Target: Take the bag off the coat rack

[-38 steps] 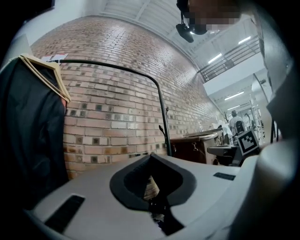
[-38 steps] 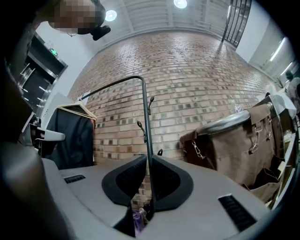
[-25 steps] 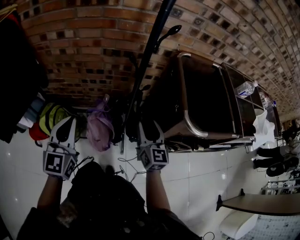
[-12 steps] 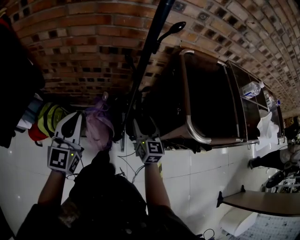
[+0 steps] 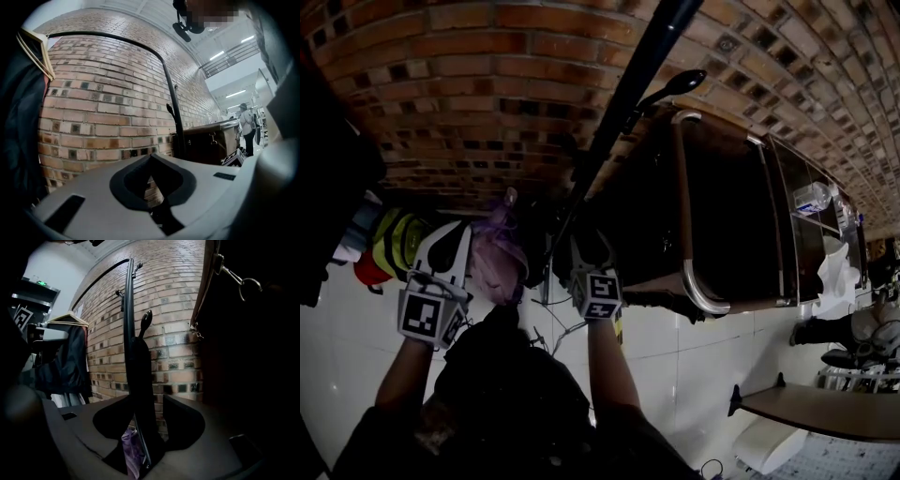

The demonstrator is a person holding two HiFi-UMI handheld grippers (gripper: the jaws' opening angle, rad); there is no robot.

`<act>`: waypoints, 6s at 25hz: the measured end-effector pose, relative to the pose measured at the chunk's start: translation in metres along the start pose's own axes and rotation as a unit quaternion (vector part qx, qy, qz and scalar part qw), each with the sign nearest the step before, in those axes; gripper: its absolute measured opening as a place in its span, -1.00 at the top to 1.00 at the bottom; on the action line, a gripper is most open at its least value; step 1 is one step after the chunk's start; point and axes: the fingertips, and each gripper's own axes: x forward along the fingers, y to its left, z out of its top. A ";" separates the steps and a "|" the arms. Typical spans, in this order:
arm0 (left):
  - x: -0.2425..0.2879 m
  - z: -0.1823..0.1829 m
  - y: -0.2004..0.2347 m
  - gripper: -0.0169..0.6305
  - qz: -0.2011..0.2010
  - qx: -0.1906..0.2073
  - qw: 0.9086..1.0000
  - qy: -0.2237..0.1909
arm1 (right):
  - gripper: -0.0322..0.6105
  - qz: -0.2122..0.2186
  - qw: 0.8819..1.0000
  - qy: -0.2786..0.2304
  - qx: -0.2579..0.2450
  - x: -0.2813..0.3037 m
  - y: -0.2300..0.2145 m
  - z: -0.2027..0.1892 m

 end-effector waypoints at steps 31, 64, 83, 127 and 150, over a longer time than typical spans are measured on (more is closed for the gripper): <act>0.068 -0.007 0.004 0.83 -0.036 -0.022 0.999 0.011 | 0.85 0.017 0.993 -0.073 0.092 -0.037 0.000 0.061; 0.095 0.001 0.037 0.83 -0.038 -0.030 0.999 0.011 | 0.86 0.114 0.971 -0.122 0.171 -0.023 0.038 0.167; 0.103 0.013 0.030 0.83 -0.045 -0.034 0.998 -0.007 | 0.85 0.118 0.954 -0.233 0.150 -0.073 0.018 0.268; -0.143 0.077 -0.090 0.83 -0.099 -0.003 0.993 -0.067 | 0.86 0.096 0.963 -0.211 0.139 -0.305 0.120 0.175; -0.354 0.072 -0.022 0.83 -0.100 0.015 0.991 -0.086 | 0.86 0.071 0.965 -0.212 0.138 -0.391 0.293 0.140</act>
